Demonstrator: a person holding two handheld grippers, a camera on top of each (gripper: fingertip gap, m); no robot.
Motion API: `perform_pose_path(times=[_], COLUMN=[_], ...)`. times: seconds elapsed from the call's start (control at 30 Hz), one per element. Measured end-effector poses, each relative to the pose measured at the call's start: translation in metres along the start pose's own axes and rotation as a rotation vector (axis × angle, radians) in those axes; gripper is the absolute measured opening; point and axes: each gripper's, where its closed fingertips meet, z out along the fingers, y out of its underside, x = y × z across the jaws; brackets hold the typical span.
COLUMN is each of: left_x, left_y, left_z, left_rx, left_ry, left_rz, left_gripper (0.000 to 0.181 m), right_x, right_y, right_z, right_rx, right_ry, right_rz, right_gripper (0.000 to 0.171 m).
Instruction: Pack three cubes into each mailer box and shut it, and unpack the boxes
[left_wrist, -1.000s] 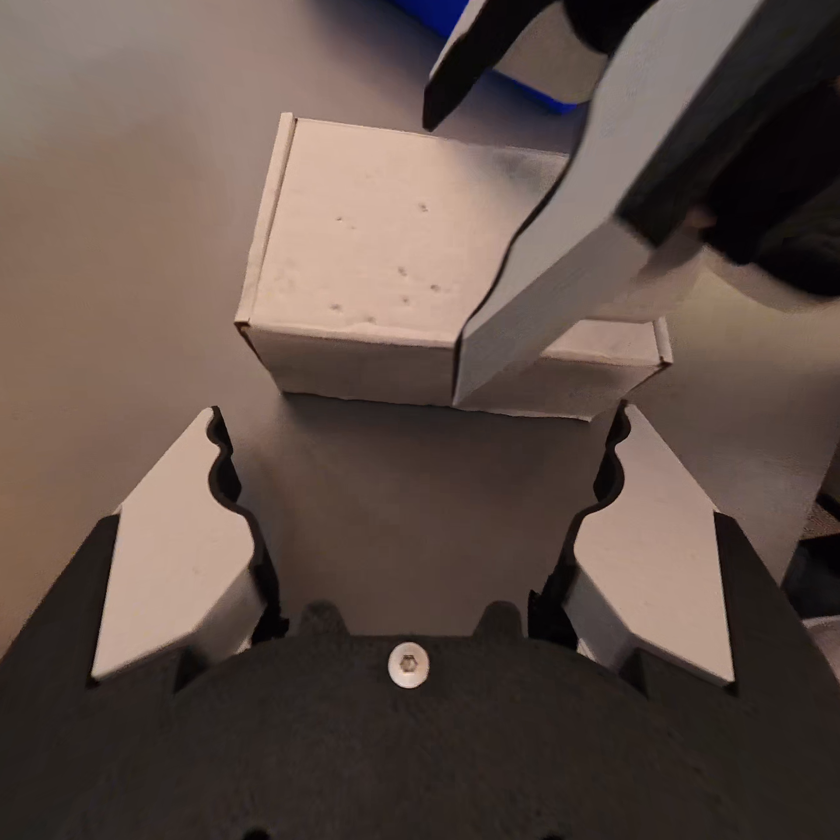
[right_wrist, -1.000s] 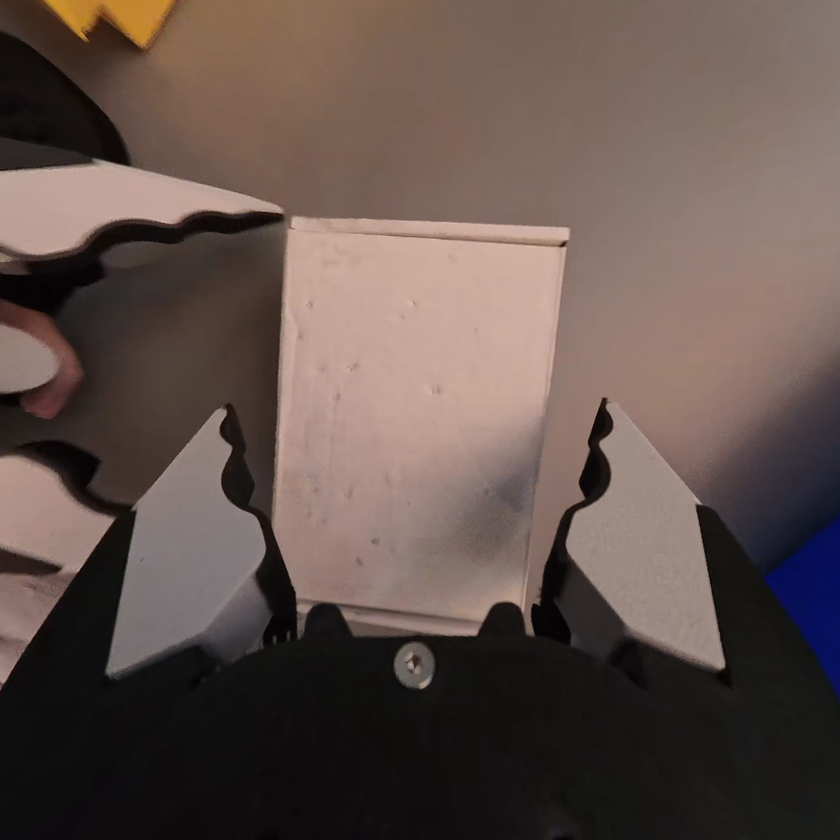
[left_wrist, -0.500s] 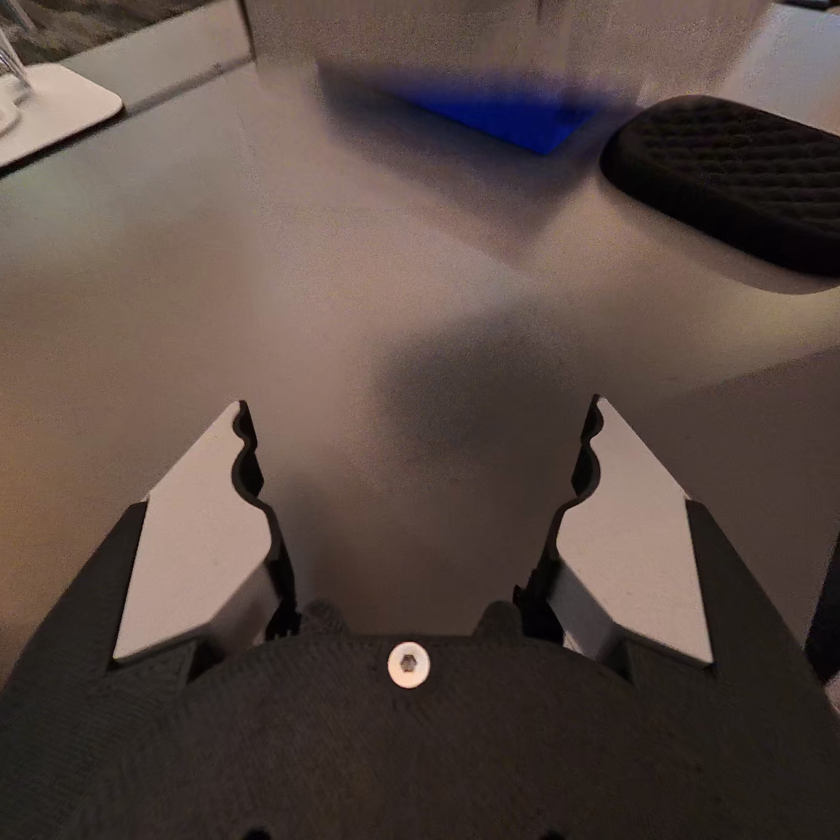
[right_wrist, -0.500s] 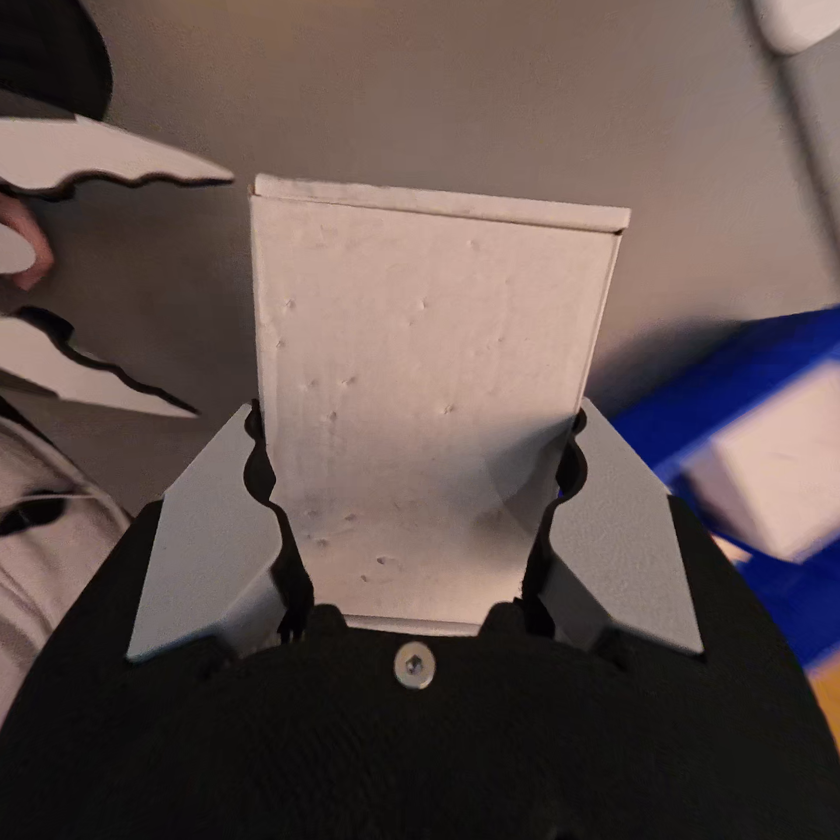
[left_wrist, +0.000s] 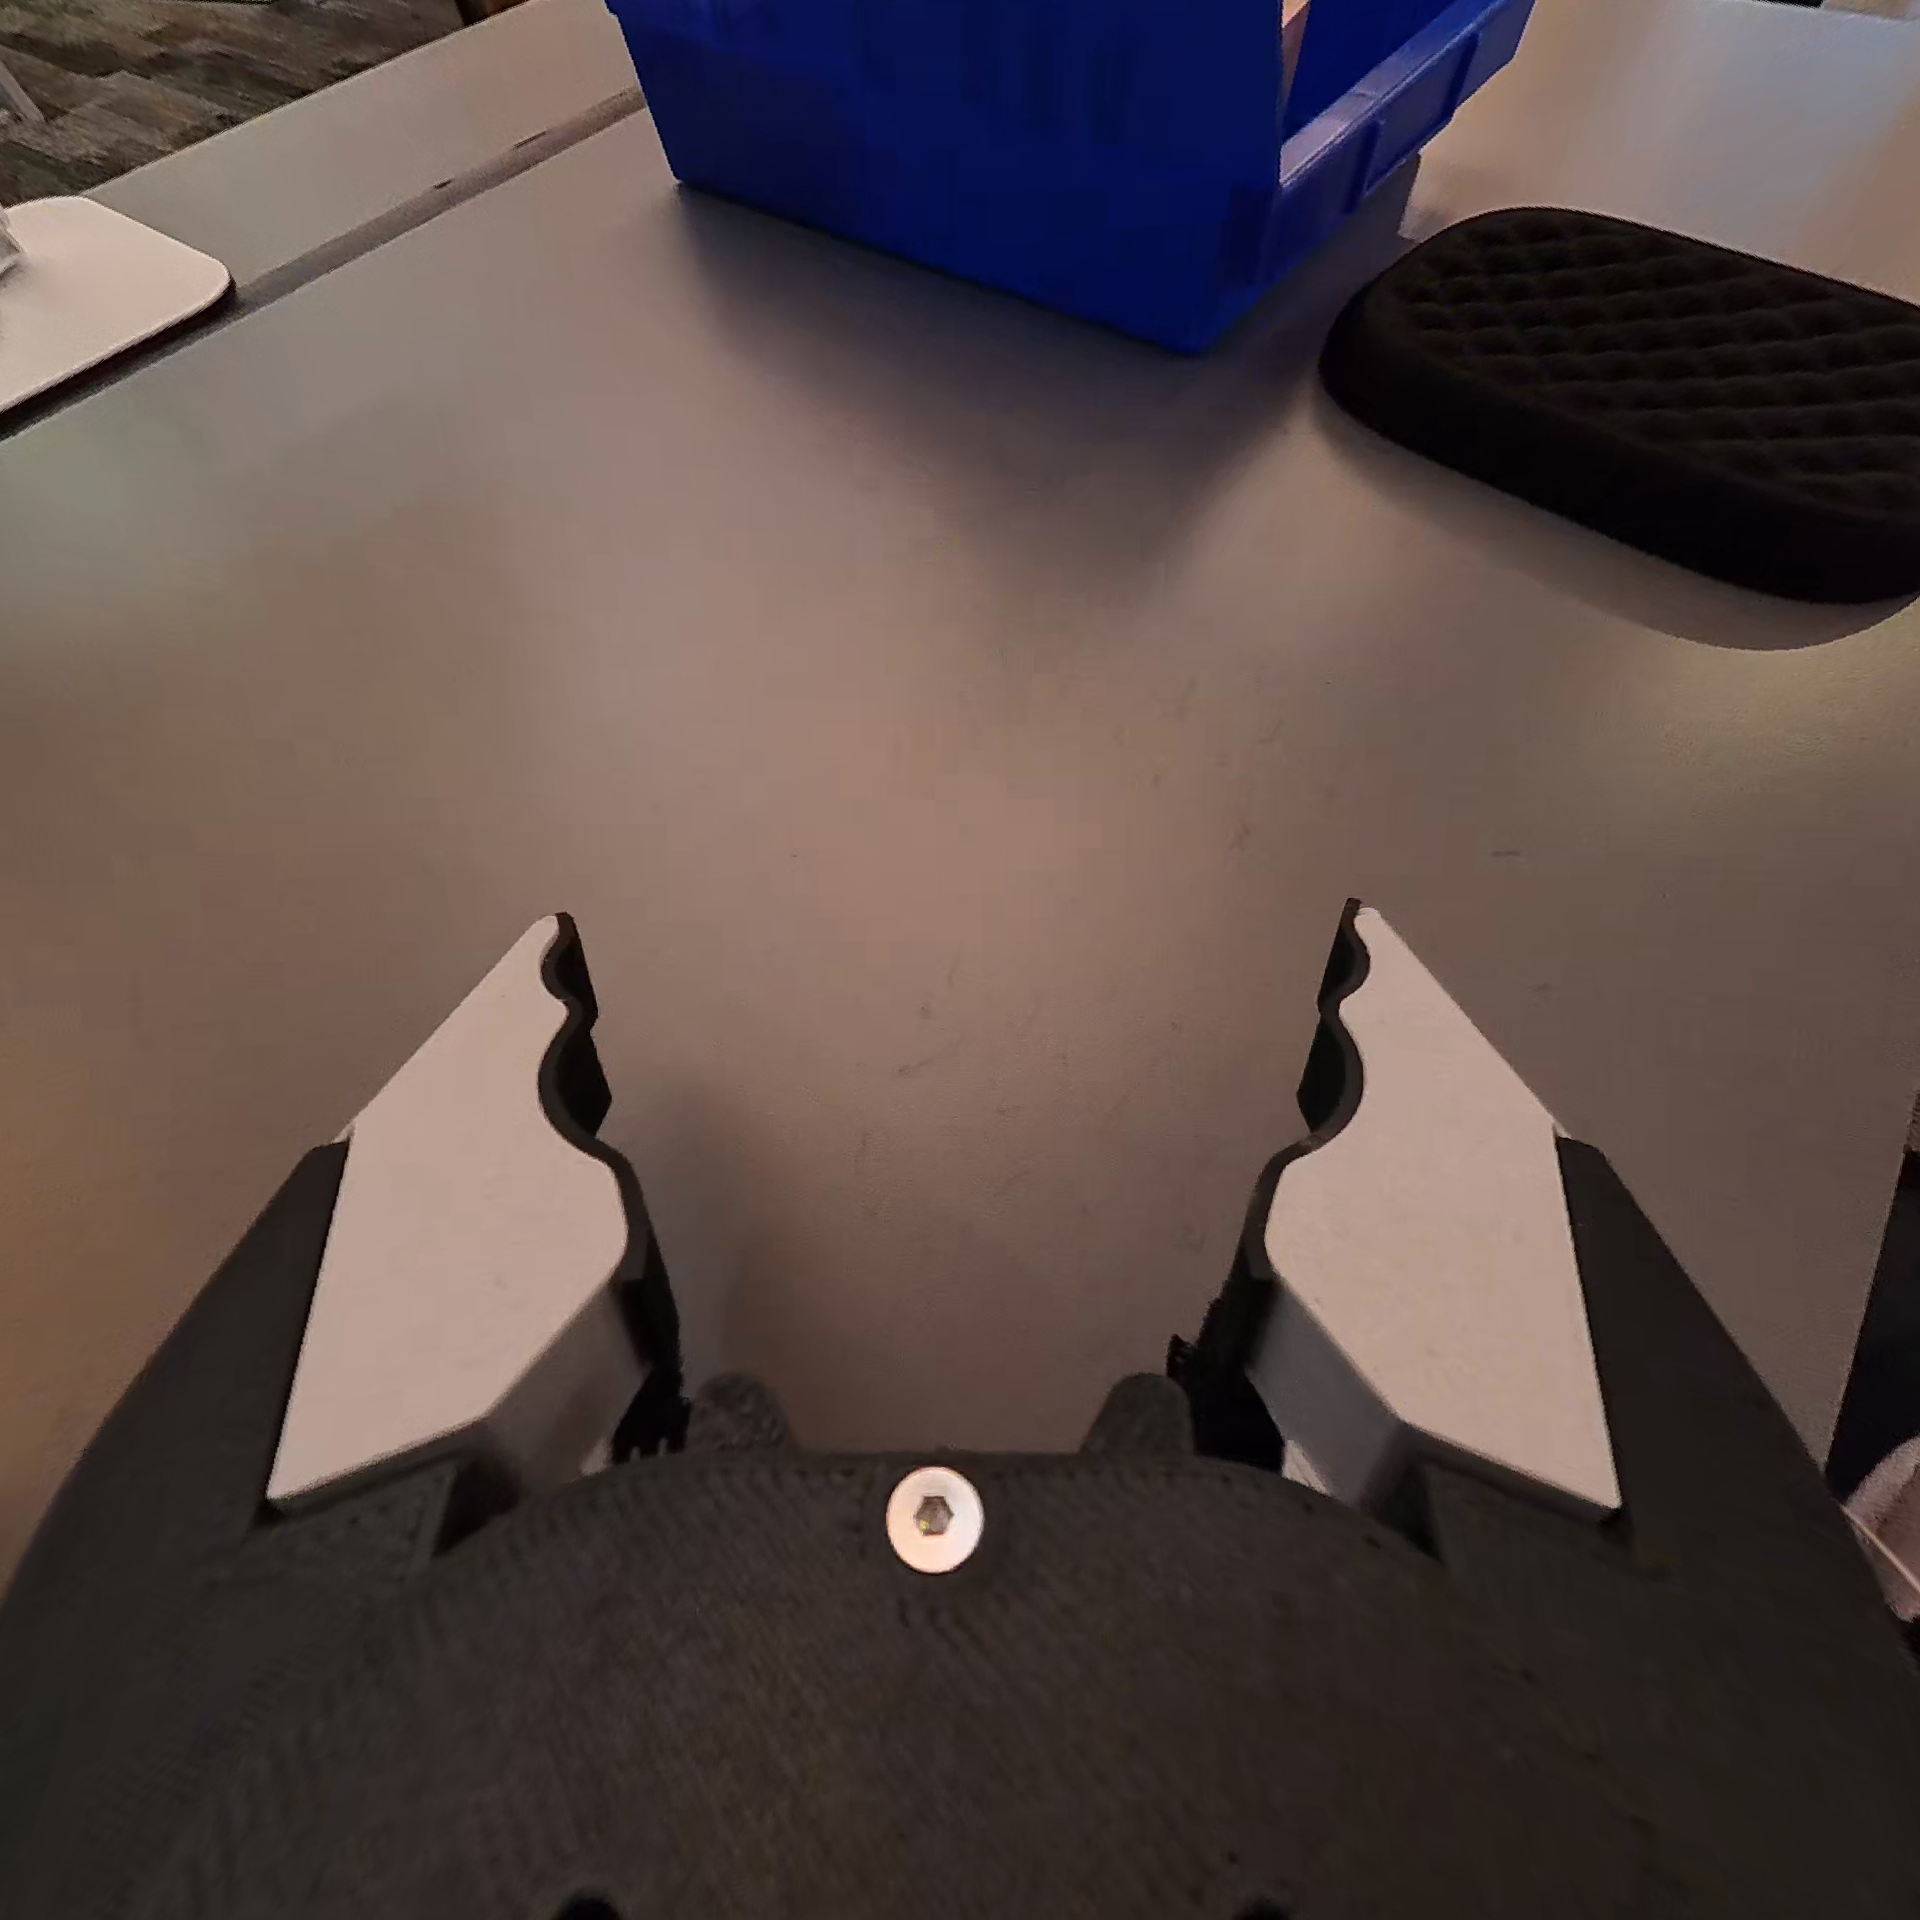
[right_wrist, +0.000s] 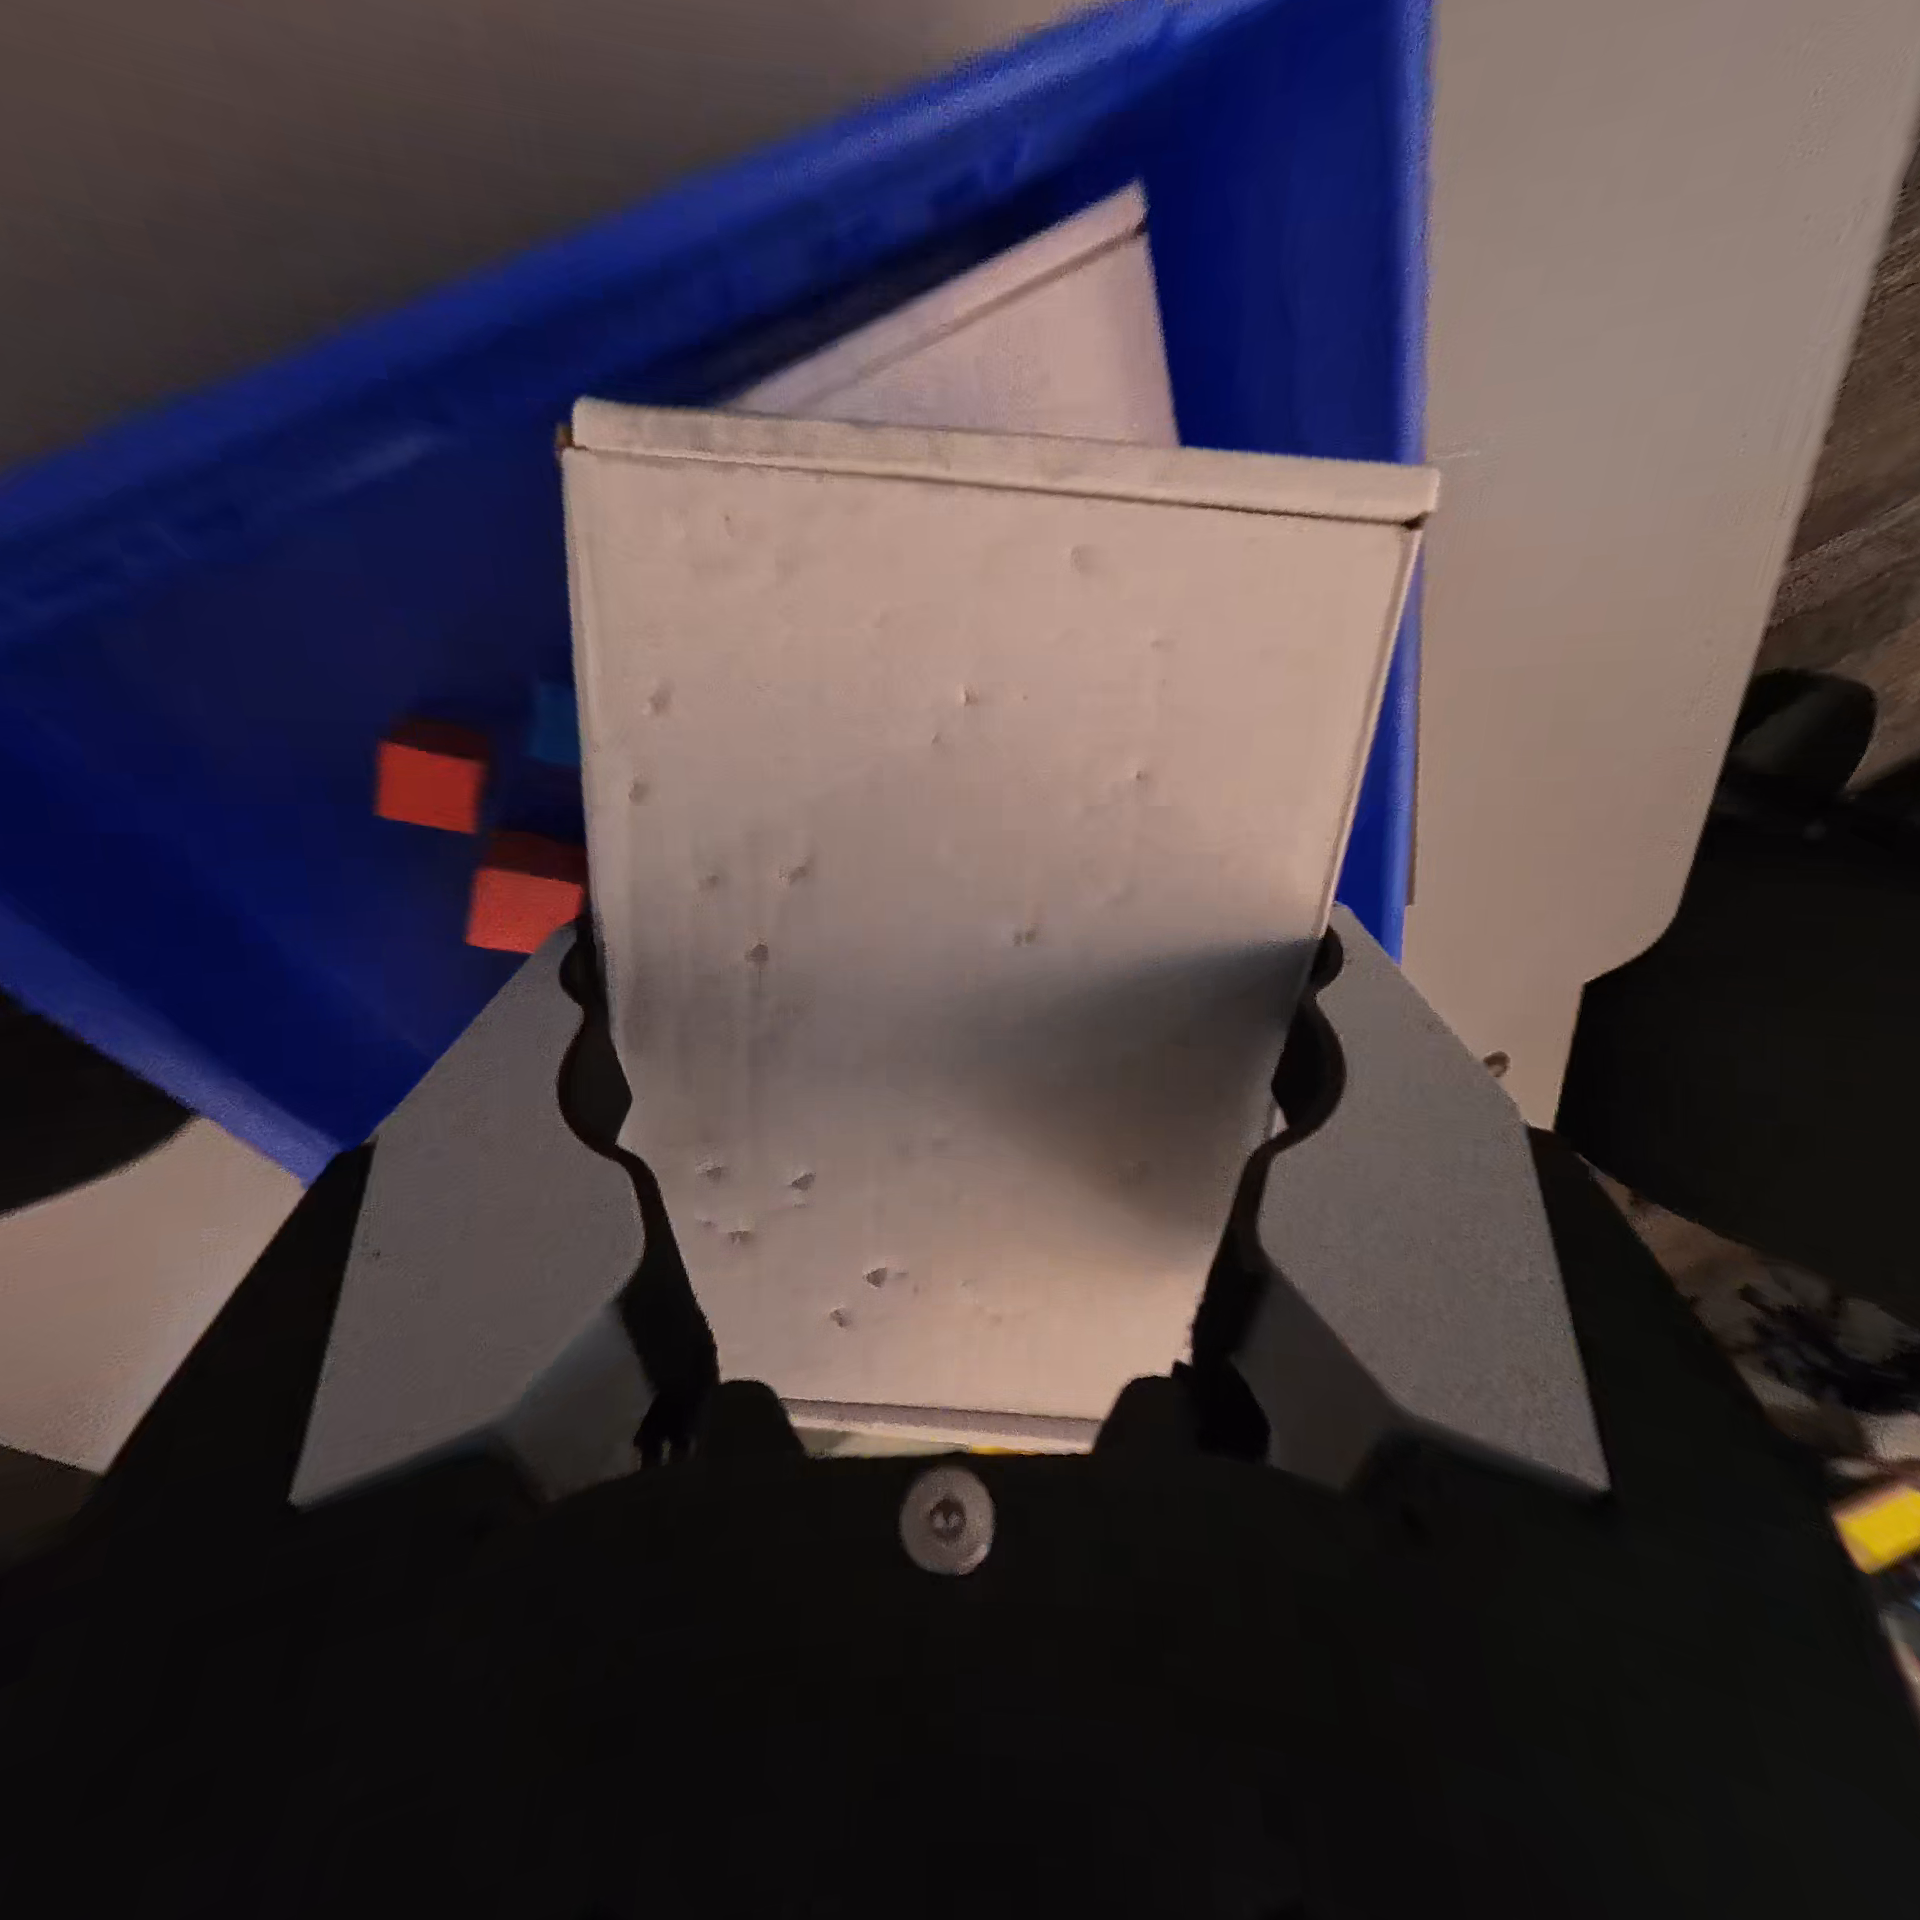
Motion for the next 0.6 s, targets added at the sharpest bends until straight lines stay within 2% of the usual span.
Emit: perform_pose_path(times=[0.1, 0.17, 0.33, 0.4, 0.53, 0.6], left_x=[0.000, -0.001, 0.000, 0.001, 0.001, 0.001], left_y=[0.001, 0.001, 0.004, 0.004, 0.001, -0.012], left_z=[0.001, 0.001, 0.003, 0.004, 0.001, -0.007], left_rx=[-0.006, -0.010, -0.030, -0.035, -0.011, 0.054], left_ry=[-0.001, -0.003, 0.003, 0.004, 0.000, 0.027], left_rz=[-0.002, 0.001, 0.016, 0.027, 0.026, -0.032], left_gripper=[0.136, 0.136, 0.136, 0.137, 0.138, 0.137], right_x=[0.009, 0.009, 0.030, 0.033, 0.028, 0.036], right_y=[-0.001, -0.016, -0.009, -0.012, -0.029, -0.047], right_z=[0.021, 0.023, 0.028, 0.023, -0.006, -0.042], right_rx=[-0.041, 0.016, -0.109, -0.091, 0.101, 0.317], right_ry=[0.007, 0.001, 0.128, 0.157, 0.148, 0.231], right_rz=[-0.070, -0.123, -0.251, -0.254, -0.138, -0.009], right_gripper=[0.129, 0.128, 0.129, 0.124, 0.119, 0.116])
